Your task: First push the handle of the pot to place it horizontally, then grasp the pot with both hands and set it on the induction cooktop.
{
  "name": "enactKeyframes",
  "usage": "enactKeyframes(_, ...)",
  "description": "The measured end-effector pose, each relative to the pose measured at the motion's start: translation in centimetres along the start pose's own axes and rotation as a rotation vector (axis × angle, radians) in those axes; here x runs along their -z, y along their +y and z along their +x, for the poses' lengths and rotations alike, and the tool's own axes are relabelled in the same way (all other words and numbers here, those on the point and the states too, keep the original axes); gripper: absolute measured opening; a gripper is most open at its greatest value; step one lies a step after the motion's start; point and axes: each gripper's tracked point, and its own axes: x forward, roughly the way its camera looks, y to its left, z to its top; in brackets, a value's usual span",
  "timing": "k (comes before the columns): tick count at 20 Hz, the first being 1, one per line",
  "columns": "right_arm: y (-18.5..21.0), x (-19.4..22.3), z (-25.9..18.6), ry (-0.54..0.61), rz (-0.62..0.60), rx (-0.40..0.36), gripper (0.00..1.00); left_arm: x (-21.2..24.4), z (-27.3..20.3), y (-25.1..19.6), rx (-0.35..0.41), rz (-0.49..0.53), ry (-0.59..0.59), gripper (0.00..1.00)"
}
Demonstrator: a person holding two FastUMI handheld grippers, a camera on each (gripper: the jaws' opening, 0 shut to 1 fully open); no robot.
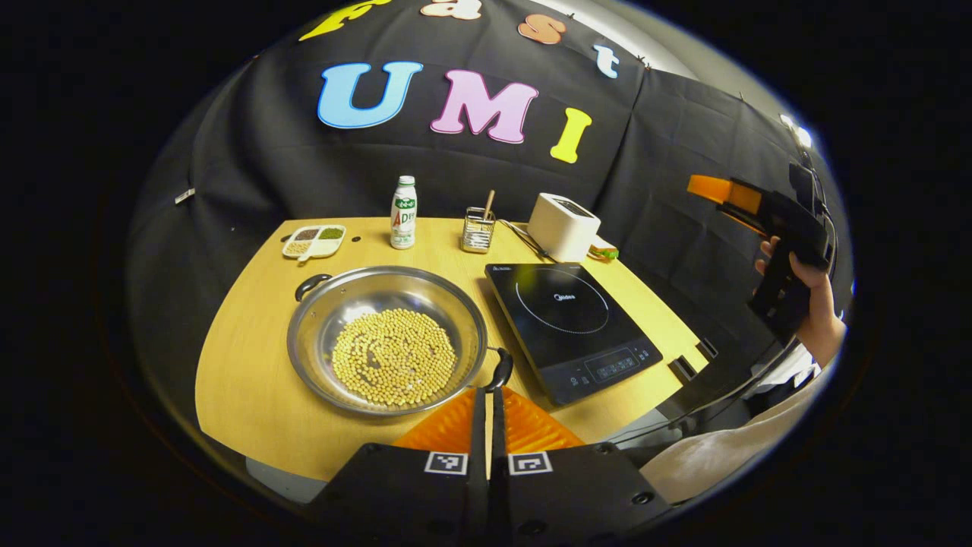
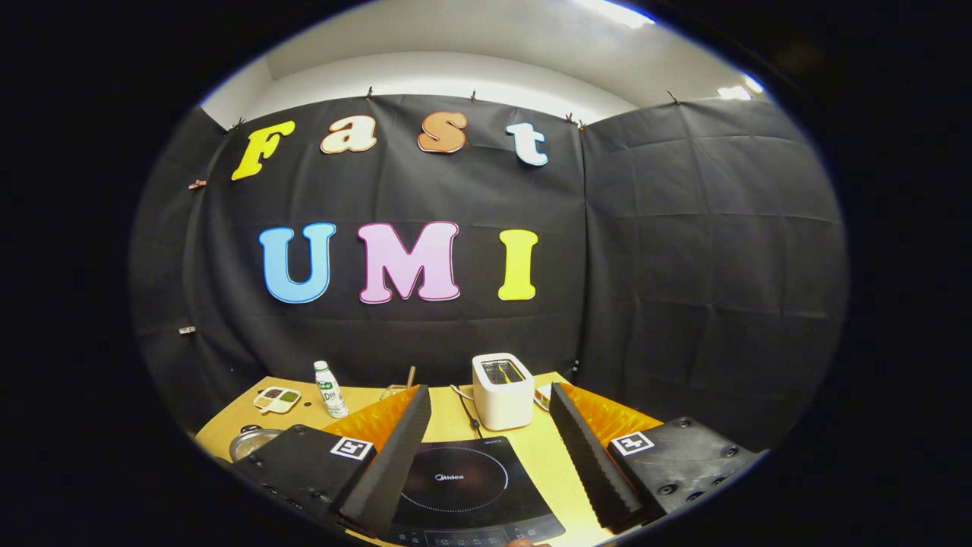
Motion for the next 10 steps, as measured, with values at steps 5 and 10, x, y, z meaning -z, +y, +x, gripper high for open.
enactKeyframes(5, 0.4, 0.1, 0.1, 0.008, 0.013, 0.006, 0.98, 2.0, 0.8, 0.0, 0.005, 0.077, 0.054, 0.05)
enactKeyframes(10, 0.2, 1.5, 1.0, 0.042, -0.001, -0.005, 0.98, 4.6, 2.7, 0.9, -0.015, 0.183, 0.155, 0.05)
